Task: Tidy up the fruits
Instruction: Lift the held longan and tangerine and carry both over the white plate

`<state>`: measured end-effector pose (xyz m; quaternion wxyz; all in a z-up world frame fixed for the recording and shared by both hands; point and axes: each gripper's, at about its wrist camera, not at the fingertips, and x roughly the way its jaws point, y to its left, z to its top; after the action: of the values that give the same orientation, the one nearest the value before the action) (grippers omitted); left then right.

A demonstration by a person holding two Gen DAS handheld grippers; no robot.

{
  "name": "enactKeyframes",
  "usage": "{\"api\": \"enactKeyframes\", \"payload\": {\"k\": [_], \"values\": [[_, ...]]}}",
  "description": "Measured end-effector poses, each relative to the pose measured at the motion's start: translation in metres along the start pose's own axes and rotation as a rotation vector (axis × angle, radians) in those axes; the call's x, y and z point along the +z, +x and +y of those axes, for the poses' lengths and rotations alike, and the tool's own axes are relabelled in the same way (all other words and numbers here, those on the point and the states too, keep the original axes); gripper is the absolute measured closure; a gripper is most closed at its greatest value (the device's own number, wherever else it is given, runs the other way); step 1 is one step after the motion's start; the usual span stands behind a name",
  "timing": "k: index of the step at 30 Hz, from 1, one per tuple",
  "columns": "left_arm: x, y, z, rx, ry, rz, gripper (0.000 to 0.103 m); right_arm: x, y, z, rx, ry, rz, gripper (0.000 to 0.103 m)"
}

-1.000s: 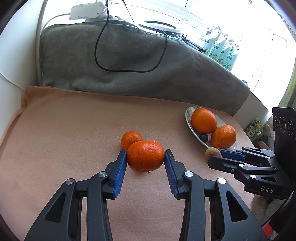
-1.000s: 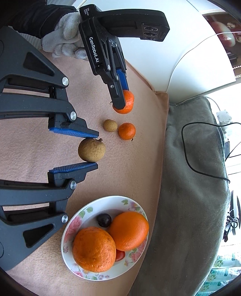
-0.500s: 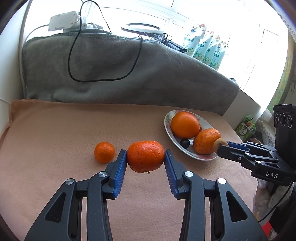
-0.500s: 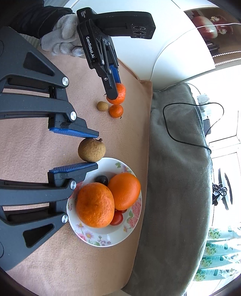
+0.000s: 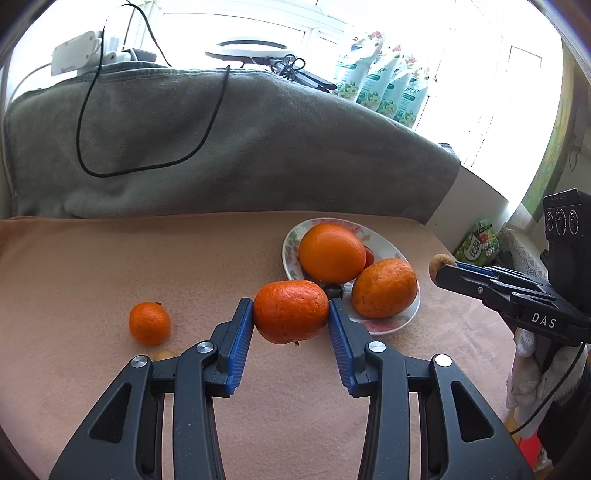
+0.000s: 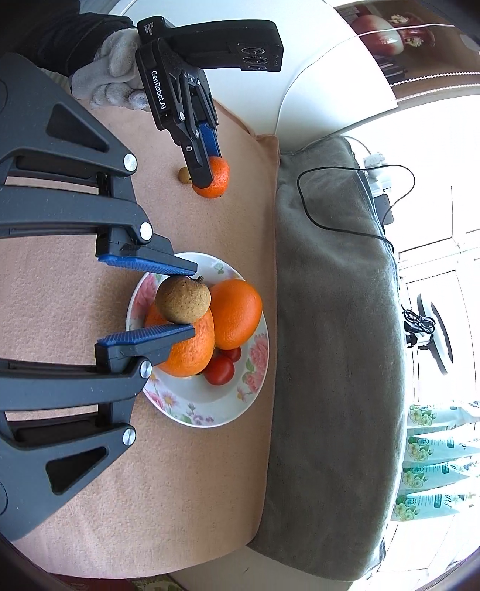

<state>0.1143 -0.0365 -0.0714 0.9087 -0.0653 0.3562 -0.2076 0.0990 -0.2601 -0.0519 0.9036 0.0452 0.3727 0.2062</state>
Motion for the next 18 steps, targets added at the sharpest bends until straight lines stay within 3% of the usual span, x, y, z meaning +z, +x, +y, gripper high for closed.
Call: {"api": "enactKeyframes", "payload": {"k": [18], "values": [[0.008, 0.029, -0.027, -0.041, 0.038, 0.031, 0.064, 0.021, 0.007, -0.042, -0.028, 0.051, -0.019, 0.075]]}}
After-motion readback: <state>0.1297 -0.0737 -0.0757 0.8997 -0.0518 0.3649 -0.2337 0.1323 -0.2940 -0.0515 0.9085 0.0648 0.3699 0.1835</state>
